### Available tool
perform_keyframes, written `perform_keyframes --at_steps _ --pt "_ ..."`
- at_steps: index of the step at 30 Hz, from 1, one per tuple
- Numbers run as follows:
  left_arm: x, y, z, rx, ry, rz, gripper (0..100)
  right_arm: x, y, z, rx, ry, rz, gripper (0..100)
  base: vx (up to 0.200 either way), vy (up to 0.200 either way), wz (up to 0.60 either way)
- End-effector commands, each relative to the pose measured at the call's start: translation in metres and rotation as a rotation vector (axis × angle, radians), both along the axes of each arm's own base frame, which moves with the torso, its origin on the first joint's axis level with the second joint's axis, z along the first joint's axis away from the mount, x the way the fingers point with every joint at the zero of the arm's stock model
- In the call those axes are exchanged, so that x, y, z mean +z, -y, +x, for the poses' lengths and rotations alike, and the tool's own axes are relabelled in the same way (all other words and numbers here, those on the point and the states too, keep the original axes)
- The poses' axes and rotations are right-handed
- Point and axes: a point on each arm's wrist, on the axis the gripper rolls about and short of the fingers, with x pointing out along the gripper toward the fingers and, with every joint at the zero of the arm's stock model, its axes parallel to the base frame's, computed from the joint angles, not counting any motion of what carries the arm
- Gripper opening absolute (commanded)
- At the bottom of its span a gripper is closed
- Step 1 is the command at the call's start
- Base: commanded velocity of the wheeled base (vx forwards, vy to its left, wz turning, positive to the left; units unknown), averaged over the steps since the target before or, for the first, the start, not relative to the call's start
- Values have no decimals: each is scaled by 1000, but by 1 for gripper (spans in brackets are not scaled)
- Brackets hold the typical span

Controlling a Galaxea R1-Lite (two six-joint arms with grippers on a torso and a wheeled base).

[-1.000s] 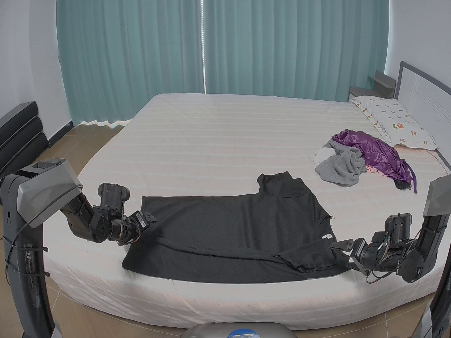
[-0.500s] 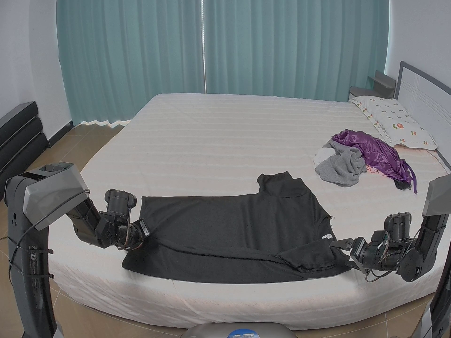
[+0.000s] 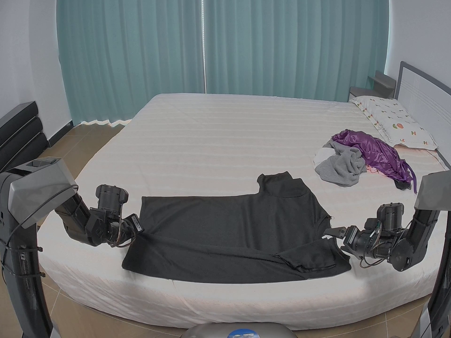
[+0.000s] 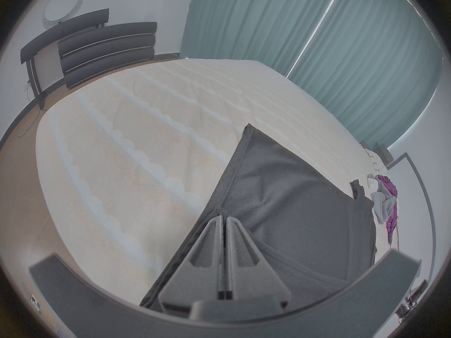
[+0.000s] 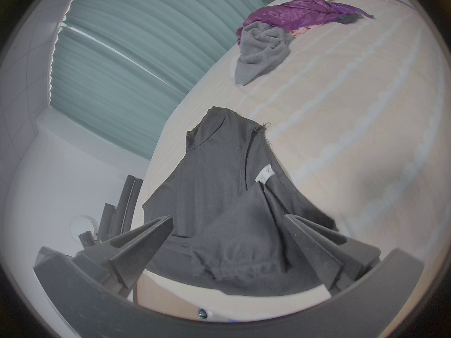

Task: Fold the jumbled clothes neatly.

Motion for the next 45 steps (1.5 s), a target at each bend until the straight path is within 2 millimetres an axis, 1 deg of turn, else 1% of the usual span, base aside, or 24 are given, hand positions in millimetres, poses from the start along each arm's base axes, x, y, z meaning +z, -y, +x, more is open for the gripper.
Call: perform_keyframes --at_steps 1,2,7,12,13,16,21,22,25,26,31,34,37,38,39,42,45 --pt "19 -3 -8 10 35 -7 0 -20 -1 23 35 -2 -46 100 0 0 0" --pt "19 -3 -8 9 36 -8 0 -21 -1 24 36 -3 -48 100 0 0 0" --pt "20 -3 -9 5 38 -11 0 -33 -7 44 75 16 -78 100 0 0 0" --pt "18 -3 -8 2 31 -13 0 -34 -9 60 86 25 -88 100 0 0 0" --pt "17 -3 -8 1 30 -14 0 -37 -10 63 100 13 -101 100 0 0 0" --pt "17 -3 -9 1 28 -14 0 -45 -11 65 137 6 -142 100 0 0 0" --pt "17 -2 -9 0 28 -14 0 -47 -11 66 149 9 -152 100 0 0 0" --pt "17 -3 -9 2 28 -15 0 -45 -11 66 150 13 -153 0 0 0 0" --pt "17 -2 -9 0 28 -14 0 -45 -11 66 149 14 -154 0 0 0 0" --pt "17 -2 -9 0 28 -14 0 -42 -7 64 145 14 -159 0 0 0 0" --pt "19 -3 -11 1 28 -14 0 -36 -1 61 133 29 -159 0 0 0 0" --pt "22 -3 -14 1 30 -14 0 -21 2 54 127 44 -142 0 0 0 0" --pt "29 -4 -18 4 42 -17 0 -6 3 44 130 59 -130 0 0 0 0" --pt "29 -4 -18 4 42 -17 0 -6 3 44 130 59 -130 0 0 0 0" --pt "33 -5 -22 3 48 -16 0 4 4 38 125 71 -111 0 0 0 0" --pt "40 -5 -27 3 59 -17 0 17 7 28 119 84 -93 0 0 0 0" --pt "42 -5 -29 3 60 -18 0 19 8 24 121 83 -89 0 0 0 0"
